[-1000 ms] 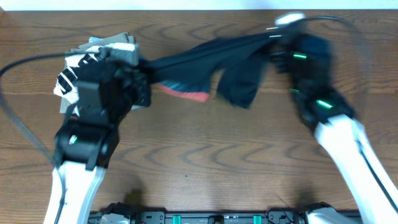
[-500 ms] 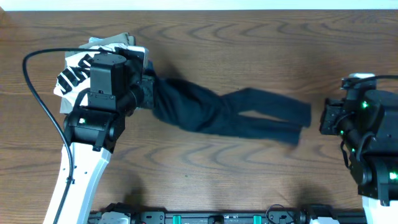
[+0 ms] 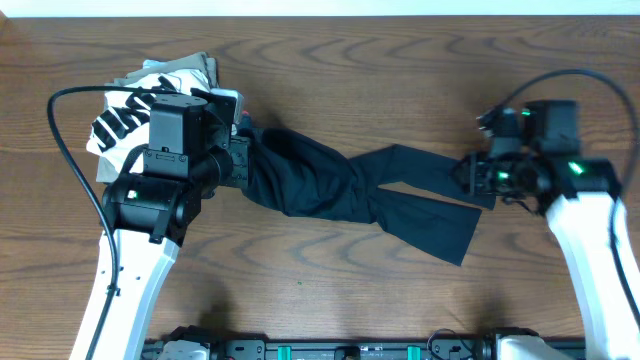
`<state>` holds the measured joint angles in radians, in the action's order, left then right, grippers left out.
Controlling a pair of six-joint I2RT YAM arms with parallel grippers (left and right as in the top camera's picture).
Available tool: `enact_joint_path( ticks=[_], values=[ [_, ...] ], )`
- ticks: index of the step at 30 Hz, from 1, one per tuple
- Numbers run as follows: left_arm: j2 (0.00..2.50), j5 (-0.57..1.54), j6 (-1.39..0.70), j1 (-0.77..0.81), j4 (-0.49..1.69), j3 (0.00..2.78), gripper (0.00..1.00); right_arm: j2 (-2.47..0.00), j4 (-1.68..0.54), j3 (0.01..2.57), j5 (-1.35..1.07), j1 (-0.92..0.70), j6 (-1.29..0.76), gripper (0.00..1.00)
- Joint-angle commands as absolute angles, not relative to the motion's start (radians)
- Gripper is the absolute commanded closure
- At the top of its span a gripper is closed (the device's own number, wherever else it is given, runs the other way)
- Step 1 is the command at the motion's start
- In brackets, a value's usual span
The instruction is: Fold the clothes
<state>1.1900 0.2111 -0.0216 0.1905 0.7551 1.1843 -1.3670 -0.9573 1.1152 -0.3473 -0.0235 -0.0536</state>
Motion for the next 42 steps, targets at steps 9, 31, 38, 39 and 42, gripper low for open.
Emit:
enact_joint_path(
  ticks=[9, 31, 38, 39, 42],
  values=[
    [1.177, 0.228, -0.009, 0.187, 0.755, 1.198, 0.94, -1.744, -0.8, 1.103, -0.334, -0.038, -0.051, 0.58],
    [1.191, 0.213, -0.008, 0.187, 0.743, 1.198, 0.93, -1.935, -0.672, 1.117, -0.089, -0.03, -0.067, 0.99],
    [1.191, 0.191, -0.008, 0.187, 0.721, 1.198, 0.93, -1.731, -0.781, 1.345, -0.091, 0.064, -0.033, 0.99],
    [1.191, 0.191, -0.008, 0.187, 0.721, 1.198, 0.93, -1.698, -0.791, 1.385, -0.094, 0.075, -0.022, 0.99],
    [1.191, 0.191, -0.009, 0.187, 0.721, 1.198, 0.93, -1.607, -0.815, 1.486, -0.105, 0.094, 0.017, 0.99]
  ],
)
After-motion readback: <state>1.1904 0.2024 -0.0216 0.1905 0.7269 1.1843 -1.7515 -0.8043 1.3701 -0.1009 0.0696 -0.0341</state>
